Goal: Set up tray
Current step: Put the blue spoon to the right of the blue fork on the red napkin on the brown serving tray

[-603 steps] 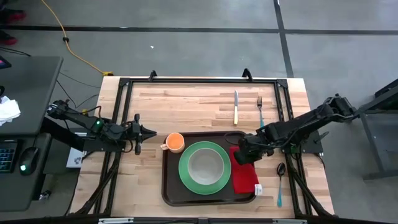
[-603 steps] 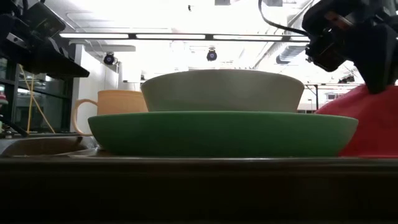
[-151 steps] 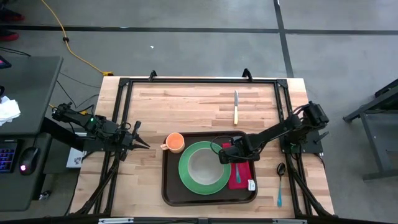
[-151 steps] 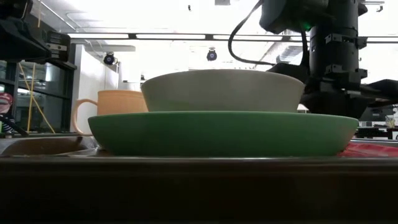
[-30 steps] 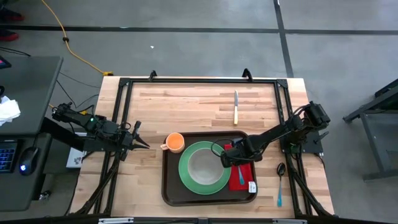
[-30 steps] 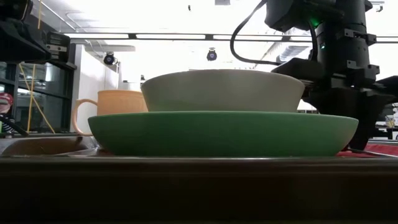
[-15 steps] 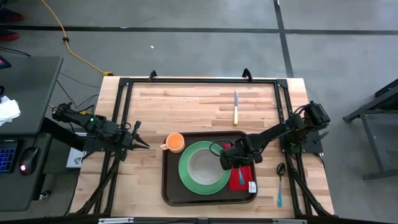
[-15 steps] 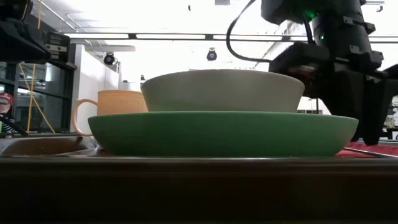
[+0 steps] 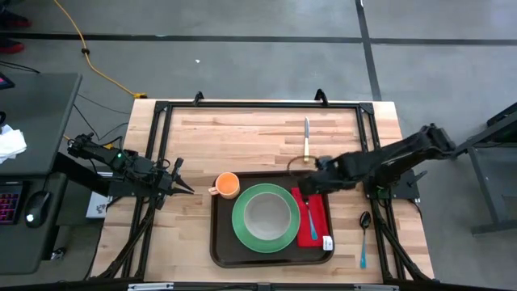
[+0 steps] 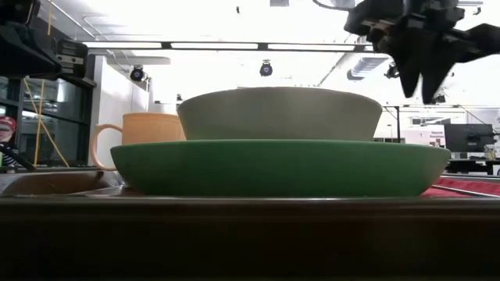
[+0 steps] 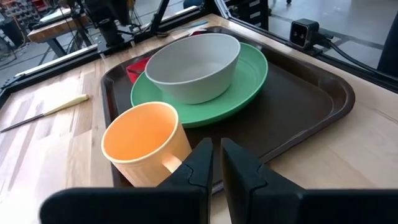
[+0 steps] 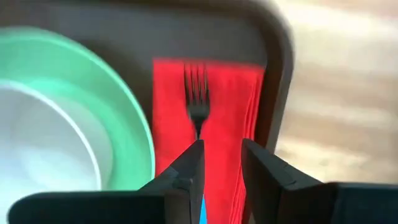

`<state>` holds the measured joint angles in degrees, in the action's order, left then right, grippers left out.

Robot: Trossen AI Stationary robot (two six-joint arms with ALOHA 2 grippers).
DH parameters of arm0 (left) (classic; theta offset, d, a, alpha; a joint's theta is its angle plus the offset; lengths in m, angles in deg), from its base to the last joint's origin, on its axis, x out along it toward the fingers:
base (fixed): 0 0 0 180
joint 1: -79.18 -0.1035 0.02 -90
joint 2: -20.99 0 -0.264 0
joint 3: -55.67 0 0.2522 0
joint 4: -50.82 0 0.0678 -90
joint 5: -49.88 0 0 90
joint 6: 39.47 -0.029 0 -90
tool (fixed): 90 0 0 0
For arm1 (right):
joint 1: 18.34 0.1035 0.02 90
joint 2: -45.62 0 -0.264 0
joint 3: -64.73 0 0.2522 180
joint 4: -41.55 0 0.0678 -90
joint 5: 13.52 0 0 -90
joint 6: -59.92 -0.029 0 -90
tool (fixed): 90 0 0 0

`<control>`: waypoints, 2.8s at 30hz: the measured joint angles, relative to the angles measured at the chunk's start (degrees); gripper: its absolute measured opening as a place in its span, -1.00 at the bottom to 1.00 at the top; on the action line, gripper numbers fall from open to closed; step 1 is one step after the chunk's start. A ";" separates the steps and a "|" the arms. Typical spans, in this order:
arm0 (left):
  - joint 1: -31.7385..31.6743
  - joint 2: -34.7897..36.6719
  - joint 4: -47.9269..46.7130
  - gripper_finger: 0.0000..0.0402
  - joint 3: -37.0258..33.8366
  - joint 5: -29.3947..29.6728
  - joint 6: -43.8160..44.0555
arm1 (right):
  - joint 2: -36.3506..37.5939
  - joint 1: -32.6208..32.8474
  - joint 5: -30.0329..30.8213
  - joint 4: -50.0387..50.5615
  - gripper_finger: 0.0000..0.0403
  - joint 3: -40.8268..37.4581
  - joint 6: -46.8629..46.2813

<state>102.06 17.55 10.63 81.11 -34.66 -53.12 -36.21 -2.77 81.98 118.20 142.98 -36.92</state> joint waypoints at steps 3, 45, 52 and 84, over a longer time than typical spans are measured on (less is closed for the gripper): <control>0.01 0.00 0.26 -0.69 0.00 -0.01 0.00 | 3.08 -2.71 3.67 0.92 -0.59 0.00 3.00; 0.01 -0.02 1.25 -0.69 0.02 0.06 2.20 | 5.10 2.01 -6.66 13.16 -0.59 -0.04 -0.62; 0.01 0.00 2.81 -0.69 0.02 0.08 2.27 | 5.10 8.15 -8.08 12.90 -0.59 -0.04 -7.59; 0.01 0.00 2.79 -0.69 0.02 -0.29 2.88 | -3.52 24.23 -25.18 0.81 -0.59 -0.04 -21.16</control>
<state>102.07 17.55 13.42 81.13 -34.95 -50.24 -39.73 21.46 56.80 119.01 142.94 -58.08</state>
